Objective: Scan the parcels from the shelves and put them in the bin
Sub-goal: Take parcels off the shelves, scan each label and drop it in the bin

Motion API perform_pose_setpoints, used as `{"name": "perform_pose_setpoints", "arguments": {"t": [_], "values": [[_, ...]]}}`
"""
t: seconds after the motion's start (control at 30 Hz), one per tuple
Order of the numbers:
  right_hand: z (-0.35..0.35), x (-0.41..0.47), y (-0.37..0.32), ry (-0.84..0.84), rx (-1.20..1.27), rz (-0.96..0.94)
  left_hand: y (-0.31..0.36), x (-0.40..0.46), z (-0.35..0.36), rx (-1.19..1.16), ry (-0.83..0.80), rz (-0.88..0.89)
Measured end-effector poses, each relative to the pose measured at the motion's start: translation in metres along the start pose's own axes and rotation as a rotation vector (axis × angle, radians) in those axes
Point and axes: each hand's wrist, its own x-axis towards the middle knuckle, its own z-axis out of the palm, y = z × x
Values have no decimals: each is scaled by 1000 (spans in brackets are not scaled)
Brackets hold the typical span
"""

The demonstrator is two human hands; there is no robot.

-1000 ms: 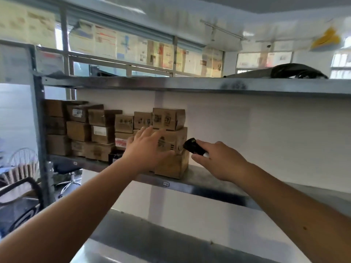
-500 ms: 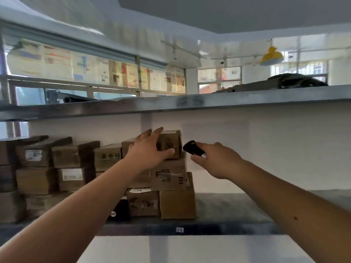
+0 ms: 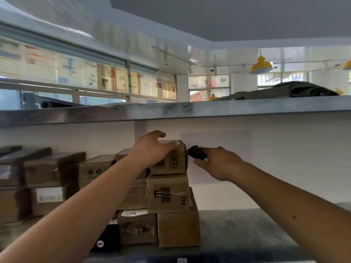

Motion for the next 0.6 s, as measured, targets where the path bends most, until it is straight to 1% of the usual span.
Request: {"name": "perform_pose_setpoints", "arguments": {"t": [0.13,0.27,0.37,0.5,0.6], "values": [[2,10,11,10,-17,0,7,5,-3,27,21,-28],[5,16,24,17,7,6,14,4,10,-61,32,-53],[11,15,30,8,57,19,17,4,24,-251,15,-141],[21,12,31,9,148,24,22,8,25,-580,-80,-373],[24,11,33,19,161,21,24,6,23,-700,-139,-447]]}}
